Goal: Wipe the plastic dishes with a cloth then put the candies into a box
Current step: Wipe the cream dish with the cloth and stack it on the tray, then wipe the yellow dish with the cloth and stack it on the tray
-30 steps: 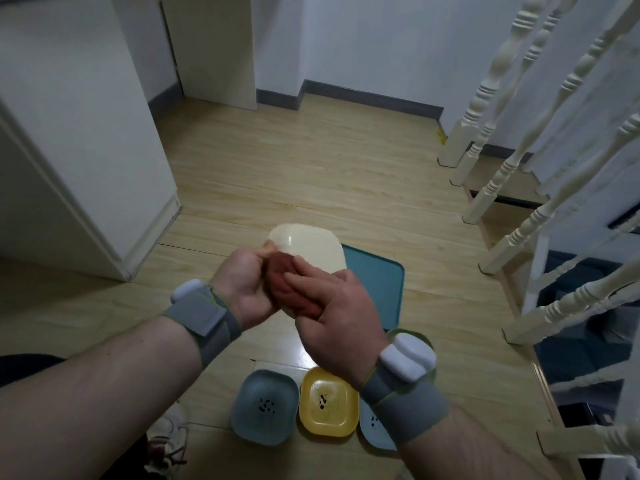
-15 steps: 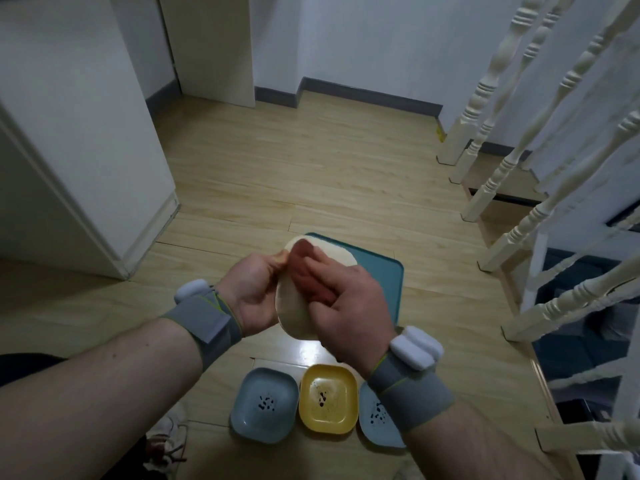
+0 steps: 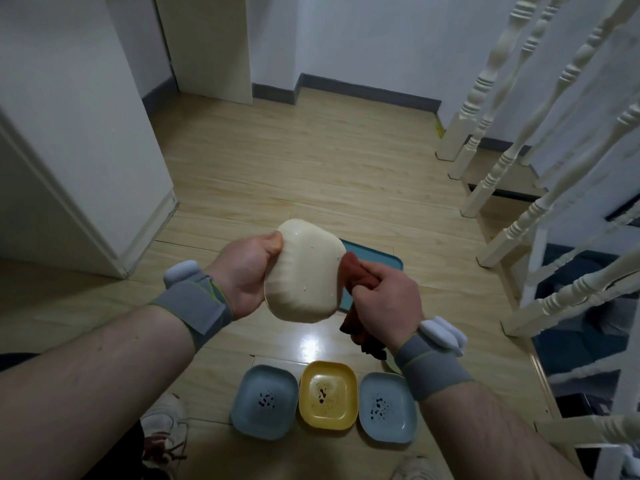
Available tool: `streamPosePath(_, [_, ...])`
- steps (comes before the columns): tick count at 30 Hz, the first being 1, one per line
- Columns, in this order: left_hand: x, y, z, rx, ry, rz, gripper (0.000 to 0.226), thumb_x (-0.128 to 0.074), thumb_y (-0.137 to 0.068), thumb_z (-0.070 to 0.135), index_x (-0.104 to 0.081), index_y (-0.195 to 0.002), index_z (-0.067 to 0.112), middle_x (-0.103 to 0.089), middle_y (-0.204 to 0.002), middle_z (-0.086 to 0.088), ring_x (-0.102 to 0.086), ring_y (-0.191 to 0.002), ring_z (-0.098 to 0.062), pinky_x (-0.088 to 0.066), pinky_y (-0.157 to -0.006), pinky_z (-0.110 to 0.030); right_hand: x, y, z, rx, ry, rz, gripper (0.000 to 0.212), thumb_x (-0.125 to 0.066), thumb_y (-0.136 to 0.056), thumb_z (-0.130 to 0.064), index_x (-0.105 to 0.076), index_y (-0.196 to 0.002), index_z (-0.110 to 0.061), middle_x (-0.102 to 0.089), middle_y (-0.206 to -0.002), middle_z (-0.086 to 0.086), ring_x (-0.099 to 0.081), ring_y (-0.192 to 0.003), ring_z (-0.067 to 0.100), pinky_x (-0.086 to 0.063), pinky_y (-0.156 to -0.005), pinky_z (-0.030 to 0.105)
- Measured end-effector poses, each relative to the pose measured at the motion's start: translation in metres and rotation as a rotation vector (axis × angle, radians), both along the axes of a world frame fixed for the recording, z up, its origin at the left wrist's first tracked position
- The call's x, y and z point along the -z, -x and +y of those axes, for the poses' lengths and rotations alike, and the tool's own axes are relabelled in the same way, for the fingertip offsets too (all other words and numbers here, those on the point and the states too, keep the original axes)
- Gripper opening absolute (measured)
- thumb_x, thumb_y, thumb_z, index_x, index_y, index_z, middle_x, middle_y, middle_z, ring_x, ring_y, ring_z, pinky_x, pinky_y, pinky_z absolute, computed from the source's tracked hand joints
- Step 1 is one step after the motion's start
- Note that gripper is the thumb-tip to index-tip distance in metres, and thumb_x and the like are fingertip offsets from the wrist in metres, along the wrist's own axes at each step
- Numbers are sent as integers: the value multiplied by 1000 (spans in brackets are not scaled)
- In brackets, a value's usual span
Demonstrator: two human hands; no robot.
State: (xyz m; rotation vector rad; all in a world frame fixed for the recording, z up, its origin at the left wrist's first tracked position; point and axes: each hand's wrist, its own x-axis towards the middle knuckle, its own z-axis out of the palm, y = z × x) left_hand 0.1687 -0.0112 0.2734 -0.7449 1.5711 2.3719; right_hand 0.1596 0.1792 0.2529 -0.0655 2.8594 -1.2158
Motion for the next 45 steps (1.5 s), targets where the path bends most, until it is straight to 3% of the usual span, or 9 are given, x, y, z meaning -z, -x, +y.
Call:
streamPosePath(5, [32,15,-7,108,646,145,24,-49,-99,20,-70,-92,9,-60,-84,-9,-52,-74,-23,-45,-69,-32,7,21,7,88,119,-203,13,-61,-77,-26,-72,-77,-34,-71,-74,-2,-66,-80,22,-53,-77,30])
streamPosePath(8, [66,32,-13,239,996,173,30,-49,-98,25,-71,-90,6,-64,-80,-11,-55,-74,-27,-41,-62,-29,22,40,9,120,153,-299,22,-63,-76,-15,-65,-64,-33,-70,-71,-5,-67,-79,21,-55,-79,33])
streamPosePath(12, [121,69,-9,397,1222,216,37,-50,-98,37,-65,-76,11,-57,-66,-5,-48,-66,-26,-29,-55,-32,55,67,11,188,253,-395,23,-63,-72,-7,-66,-64,-28,-71,-72,0,-68,-77,23,-58,-78,38])
streamPosePath(15, [158,102,-5,535,1376,210,32,-49,-99,31,-66,-82,10,-65,-79,-7,-56,-78,-29,-33,-64,-33,80,82,15,244,351,-451,23,-65,-70,-3,-69,-69,-26,-71,-76,3,-68,-78,26,-58,-79,40])
streamPosePath(19, [214,153,1,802,1490,197,23,-49,-96,18,-68,-108,14,-67,-115,-8,-59,-106,-32,-40,-92,-34,119,104,22,384,531,-496,19,-63,-69,3,-74,-76,-11,-69,-71,12,-64,-68,29,-53,-66,36])
streamPosePath(23, [268,191,8,1046,1629,218,28,-45,-93,12,-65,-112,18,-63,-120,-7,-56,-113,-29,-15,-114,-37,157,122,29,504,672,-575,19,-58,-71,5,-72,-79,-5,-64,-70,15,-60,-63,27,-49,-64,36])
streamPosePath(33, [339,217,6,1177,1823,249,30,-48,-94,16,-66,-117,23,-54,-125,-5,-53,-105,-30,-32,-99,-37,208,143,36,571,763,-595,19,-56,-74,9,-69,-85,0,-62,-75,17,-58,-68,28,-48,-66,36])
streamPosePath(42, [365,224,12,1248,1703,5,30,-44,-99,28,-59,-124,33,-56,-128,0,-48,-123,-25,-5,-114,-58,221,147,32,562,787,-599,20,-56,-72,8,-70,-79,-4,-61,-71,14,-58,-68,28,-49,-67,37])
streamPosePath(45, [367,218,10,1193,1685,45,34,-51,-92,26,-58,-126,28,-56,-131,0,-48,-127,-24,-3,-115,-56,219,145,32,555,781,-597,20,-56,-72,8,-70,-79,-5,-62,-69,13,-59,-65,27,-50,-64,34])
